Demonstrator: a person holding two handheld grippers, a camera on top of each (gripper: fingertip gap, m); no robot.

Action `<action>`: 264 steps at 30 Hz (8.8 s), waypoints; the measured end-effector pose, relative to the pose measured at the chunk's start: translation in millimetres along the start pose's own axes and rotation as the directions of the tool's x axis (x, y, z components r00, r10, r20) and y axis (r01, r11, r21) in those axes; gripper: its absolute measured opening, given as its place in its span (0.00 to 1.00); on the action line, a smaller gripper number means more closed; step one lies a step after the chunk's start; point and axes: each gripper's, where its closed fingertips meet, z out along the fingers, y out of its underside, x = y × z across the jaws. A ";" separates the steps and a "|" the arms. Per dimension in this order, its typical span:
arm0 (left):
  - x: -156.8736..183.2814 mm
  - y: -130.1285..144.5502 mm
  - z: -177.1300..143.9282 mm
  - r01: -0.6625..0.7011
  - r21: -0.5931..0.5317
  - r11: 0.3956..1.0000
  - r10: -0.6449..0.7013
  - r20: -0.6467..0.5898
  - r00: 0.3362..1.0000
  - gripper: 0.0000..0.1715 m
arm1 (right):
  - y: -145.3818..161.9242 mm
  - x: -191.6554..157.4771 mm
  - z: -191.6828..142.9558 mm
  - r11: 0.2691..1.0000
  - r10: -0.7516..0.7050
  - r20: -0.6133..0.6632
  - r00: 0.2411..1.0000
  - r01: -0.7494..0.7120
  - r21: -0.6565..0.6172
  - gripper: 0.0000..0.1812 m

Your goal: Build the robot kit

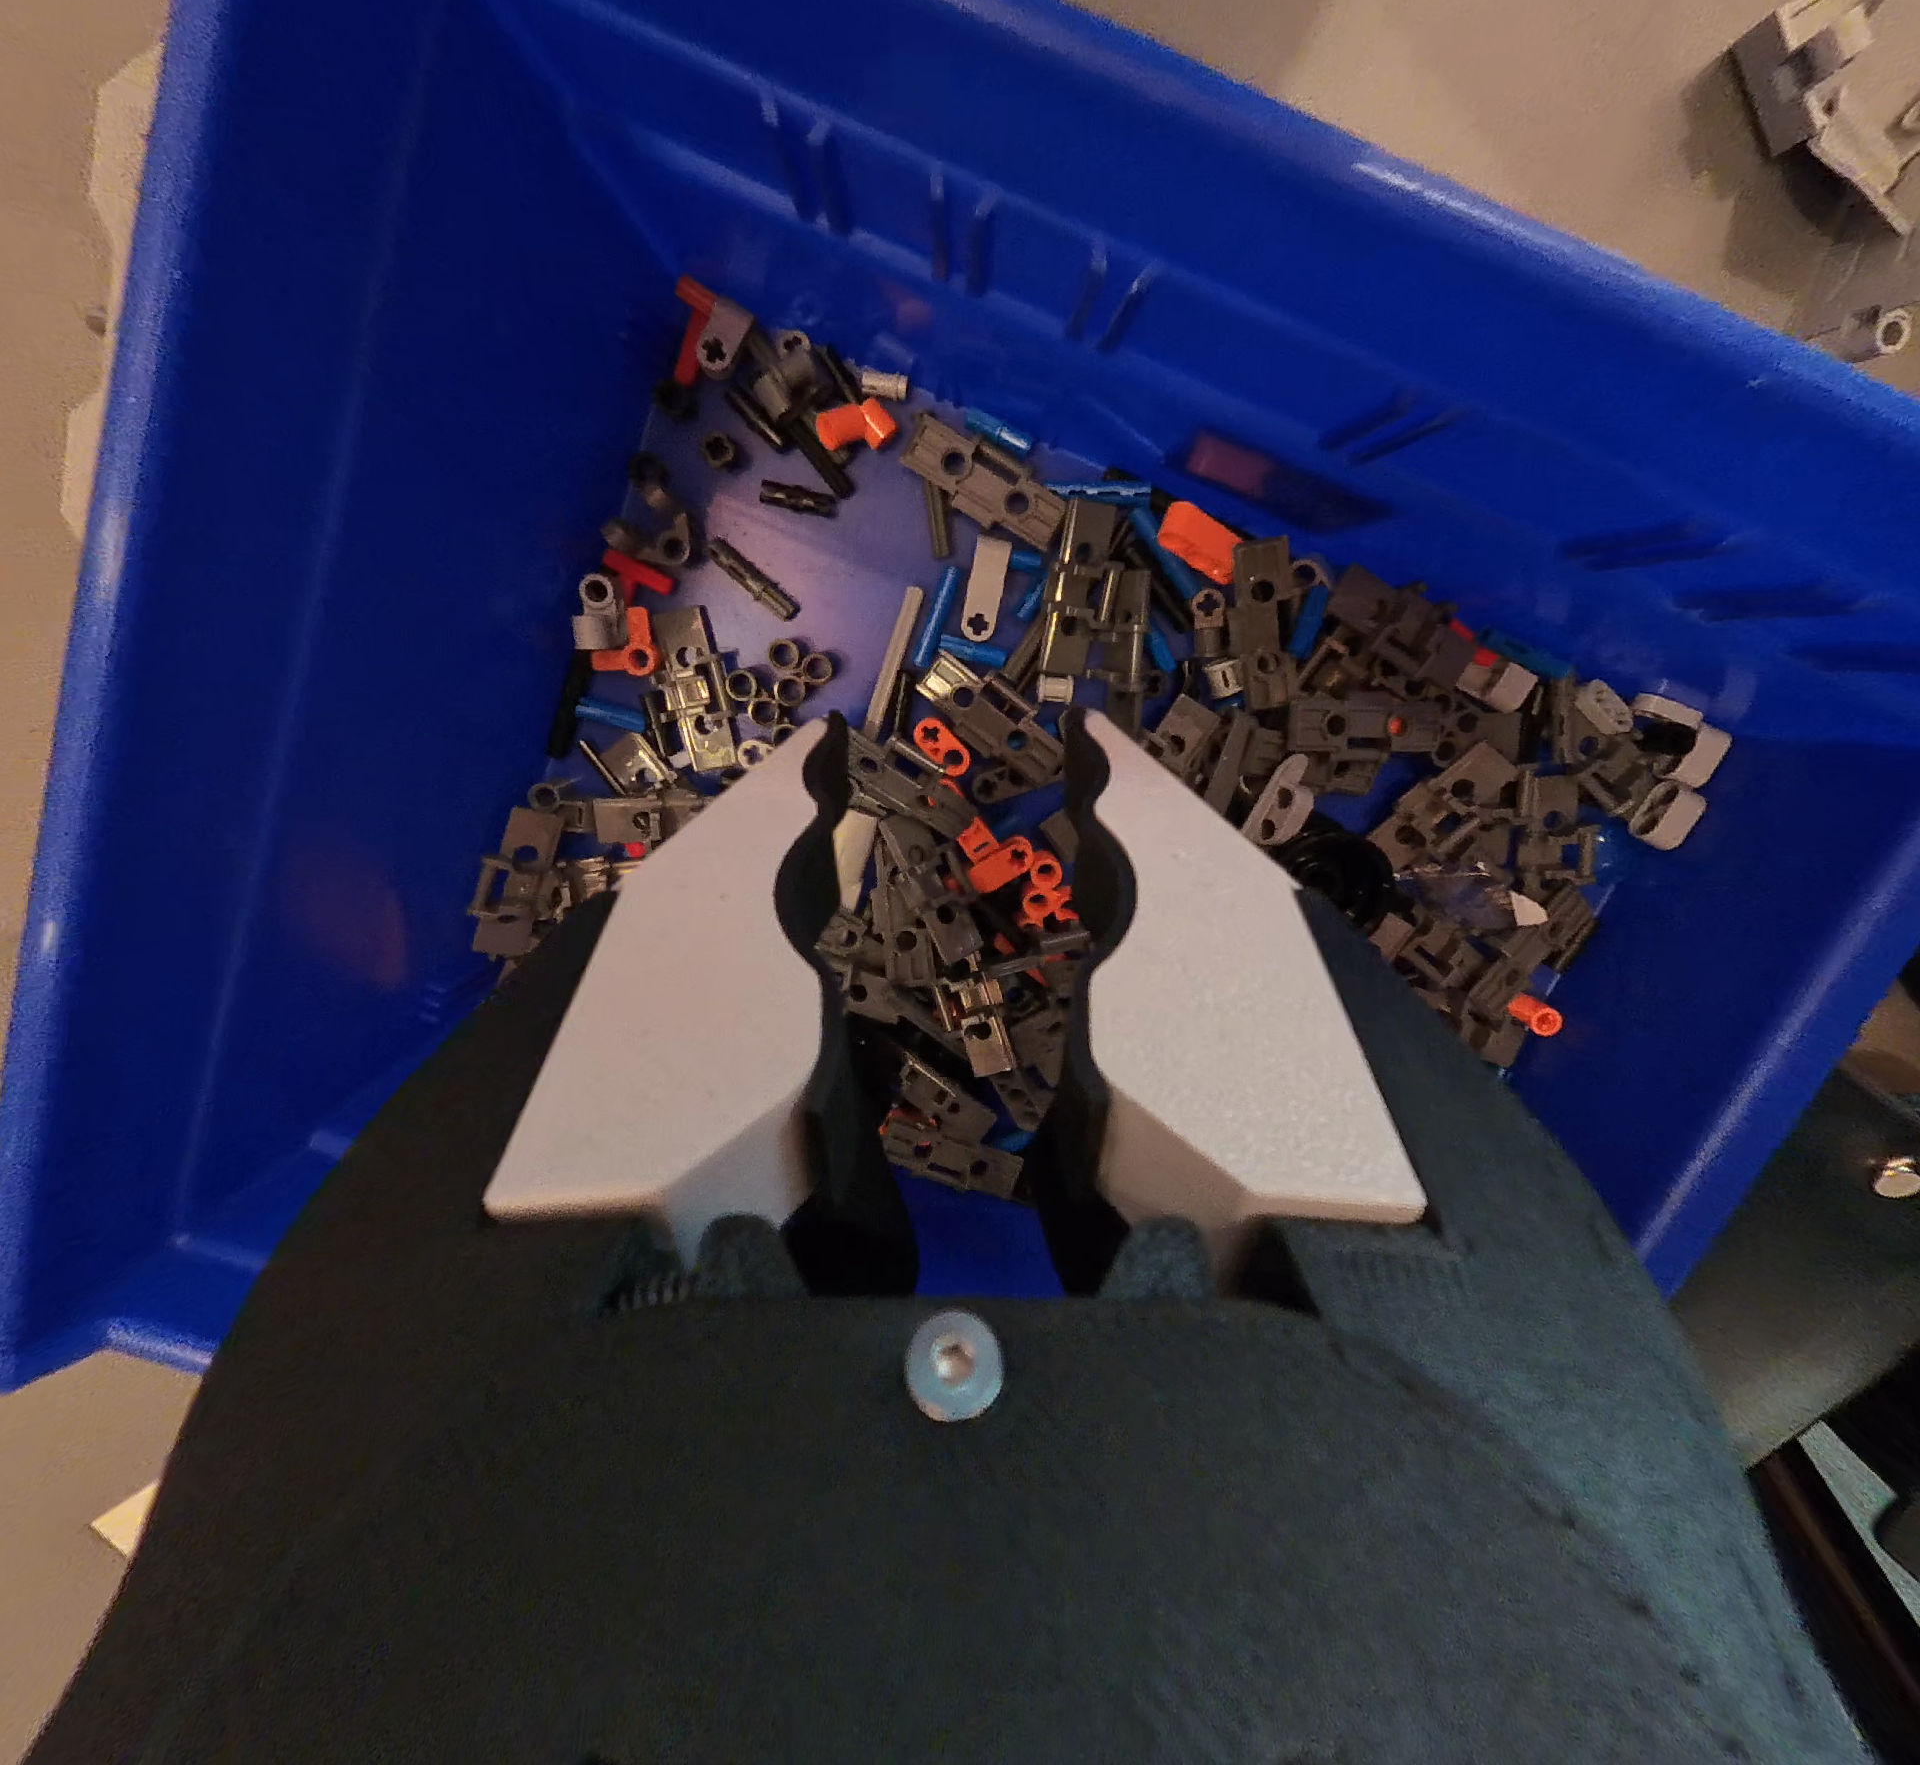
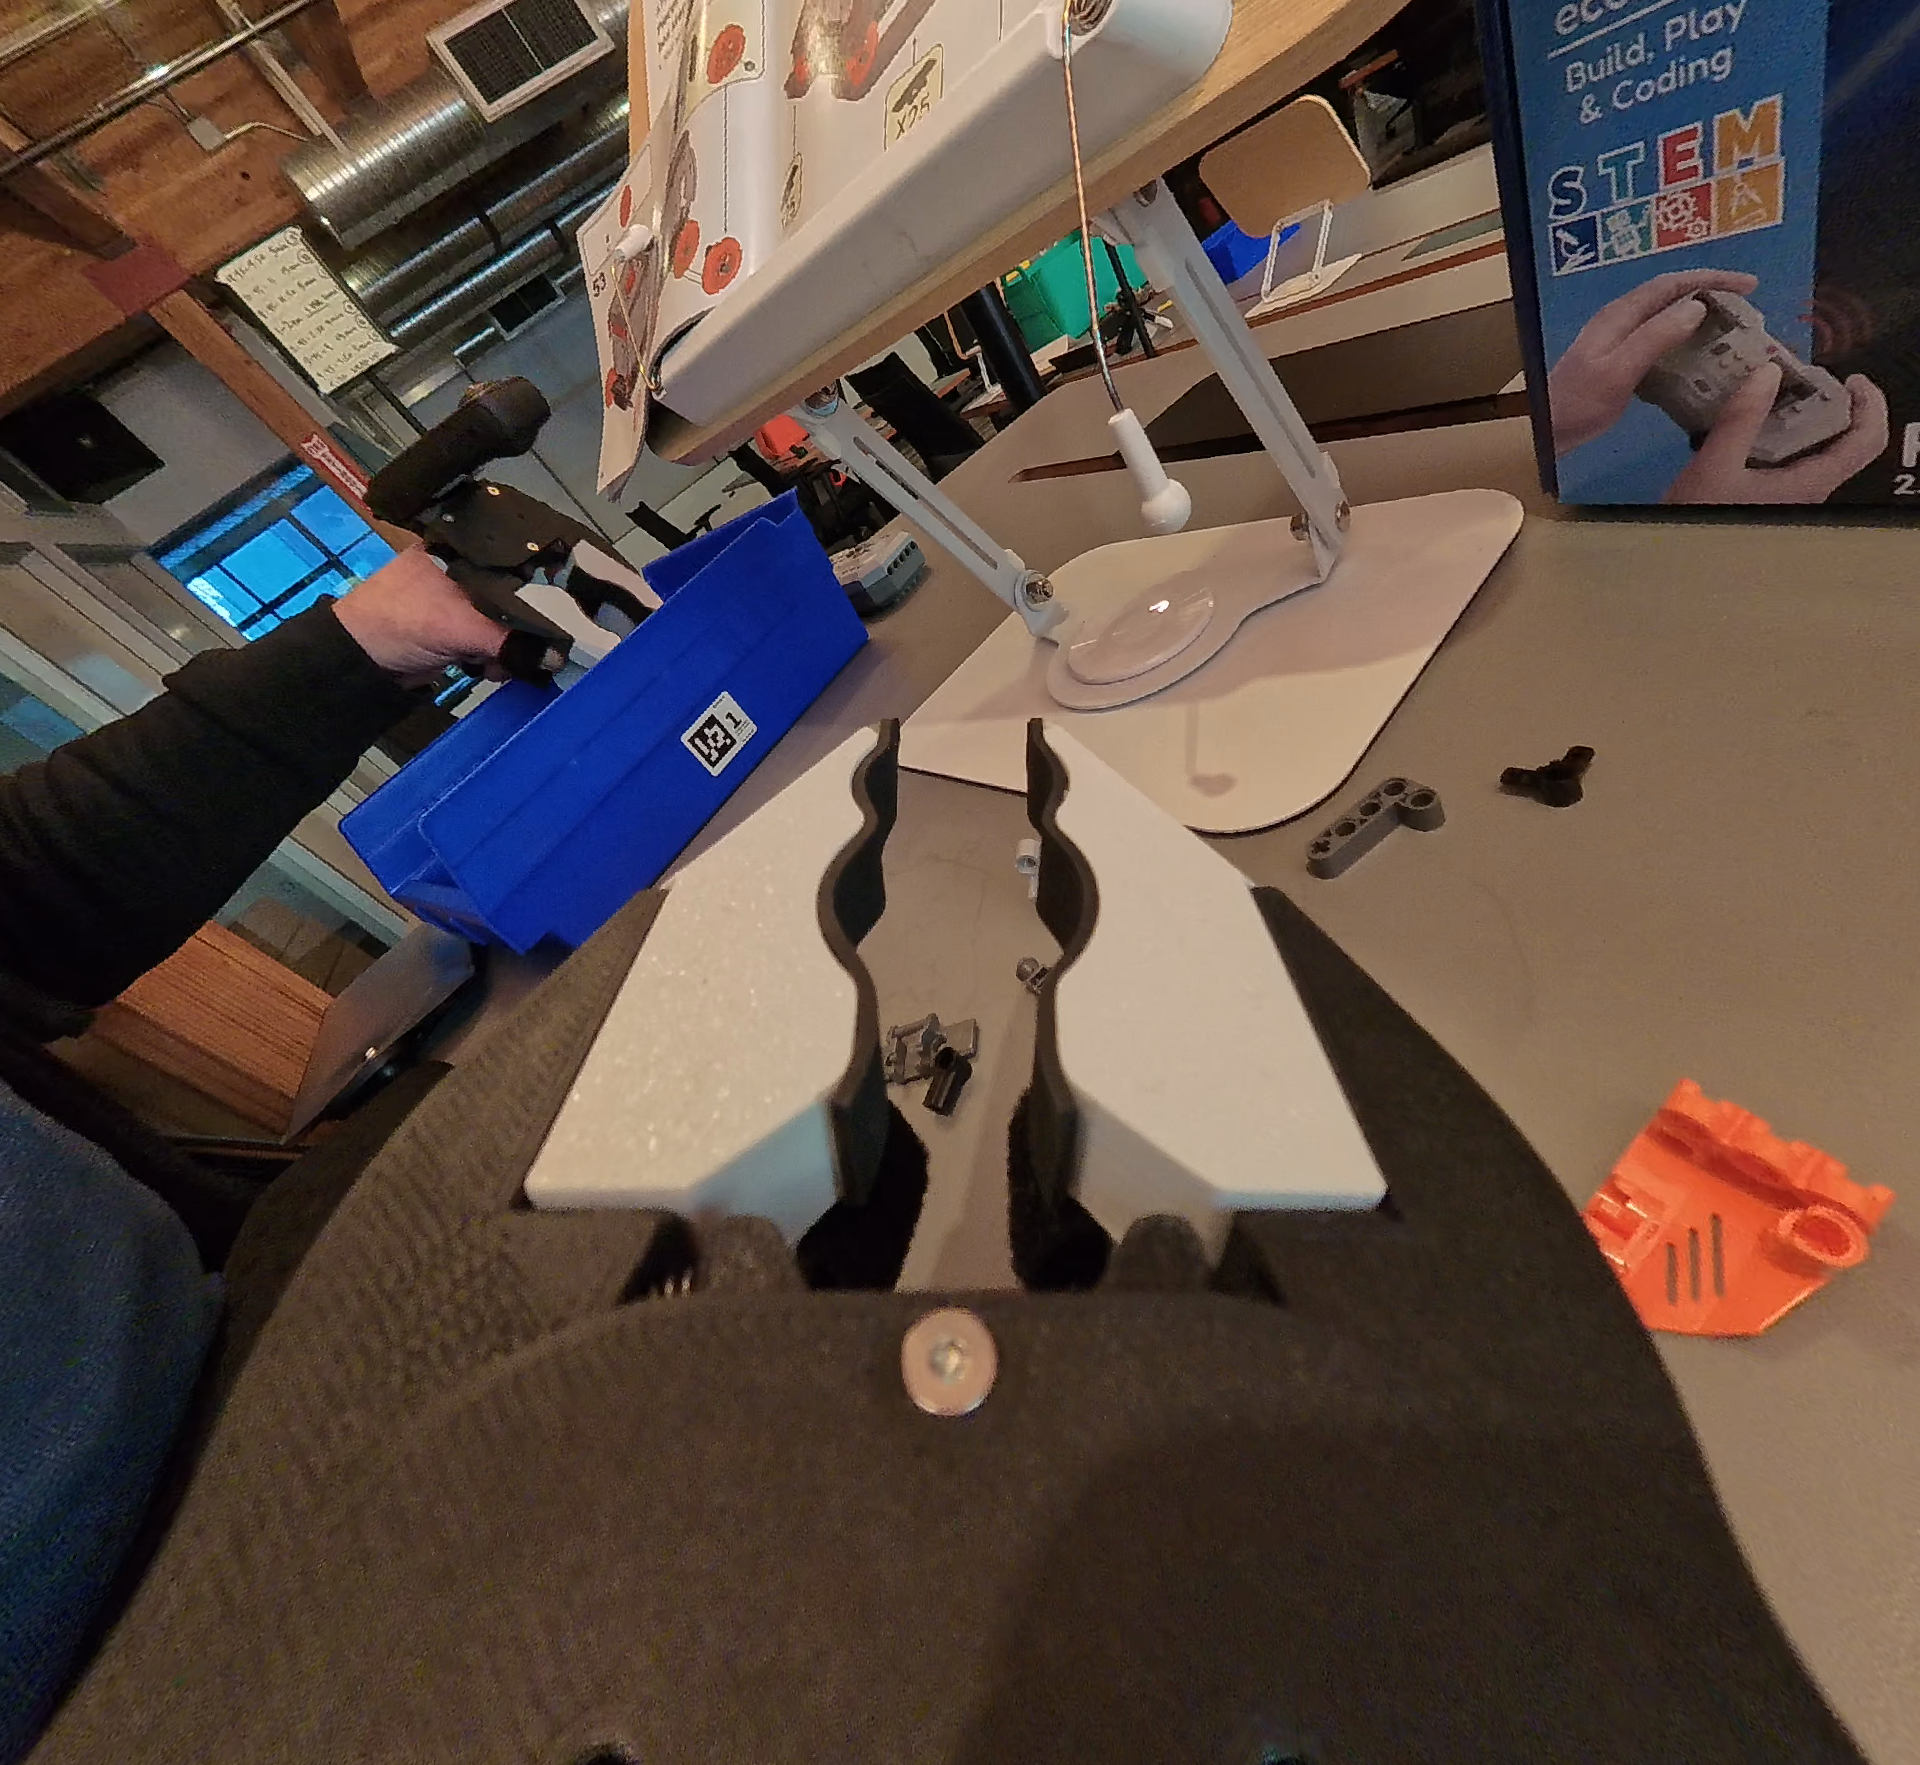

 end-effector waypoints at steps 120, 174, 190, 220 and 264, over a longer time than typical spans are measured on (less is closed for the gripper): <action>-29.3 -19.9 36.6 -0.159 -0.088 0.983 0.159 -0.006 0.987 0.11 | 0.0 1.8 0.4 1.000 -0.001 -0.013 1.000 0.001 0.000 0.12; -25.4 -25.3 45.8 -0.241 -0.015 0.971 0.241 0.004 0.971 0.09 | -1.6 0.7 -1.2 1.000 -0.002 -0.007 1.000 0.002 0.013 0.12; 200.5 -124.8 -97.7 -0.438 0.435 0.787 0.549 -0.170 0.818 0.09 | -1.8 0.8 -1.3 1.000 -0.003 -0.009 1.000 0.003 0.015 0.13; 301.2 -123.5 -44.6 -0.316 0.493 0.811 0.465 -0.214 0.859 0.10 | -5.0 -1.3 -4.1 0.999 0.006 0.016 1.000 -0.007 0.038 0.14; -33.9 -43.2 48.7 -0.382 0.028 0.924 0.381 0.044 0.924 0.08 | -0.7 1.9 -0.2 1.000 -0.001 -0.014 1.000 0.001 0.006 0.12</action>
